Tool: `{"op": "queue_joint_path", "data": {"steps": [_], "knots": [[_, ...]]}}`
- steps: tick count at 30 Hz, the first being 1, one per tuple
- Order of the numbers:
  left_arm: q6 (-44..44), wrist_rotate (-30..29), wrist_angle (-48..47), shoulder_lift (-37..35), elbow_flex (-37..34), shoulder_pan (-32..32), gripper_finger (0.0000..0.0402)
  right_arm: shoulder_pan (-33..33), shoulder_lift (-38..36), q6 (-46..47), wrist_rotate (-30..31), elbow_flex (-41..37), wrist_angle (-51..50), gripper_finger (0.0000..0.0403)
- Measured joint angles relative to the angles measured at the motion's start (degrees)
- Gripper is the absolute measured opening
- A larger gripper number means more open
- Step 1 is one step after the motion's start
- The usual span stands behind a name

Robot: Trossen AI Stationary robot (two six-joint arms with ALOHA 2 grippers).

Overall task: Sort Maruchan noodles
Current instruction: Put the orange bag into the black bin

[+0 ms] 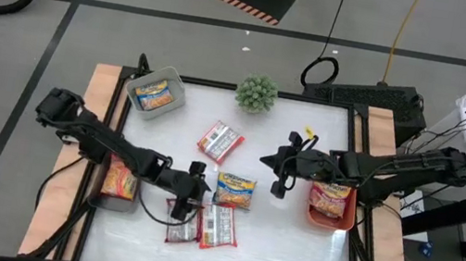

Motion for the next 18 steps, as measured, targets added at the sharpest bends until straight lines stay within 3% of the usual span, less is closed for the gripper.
{"op": "queue_joint_path", "data": {"steps": [4, 18], "knots": [[1.46, 4.62, 0.01, 2.12, 0.06, 1.20, 0.0271, 0.25, 0.00, 0.04, 0.00, 0.00, -0.03, 0.0004], [6.03, 7.68, 2.14, 9.63, 0.22, 2.97, 0.0271, 0.27, 0.00, 0.07, -0.04, 0.00, -1.06, 0.0004]]}}
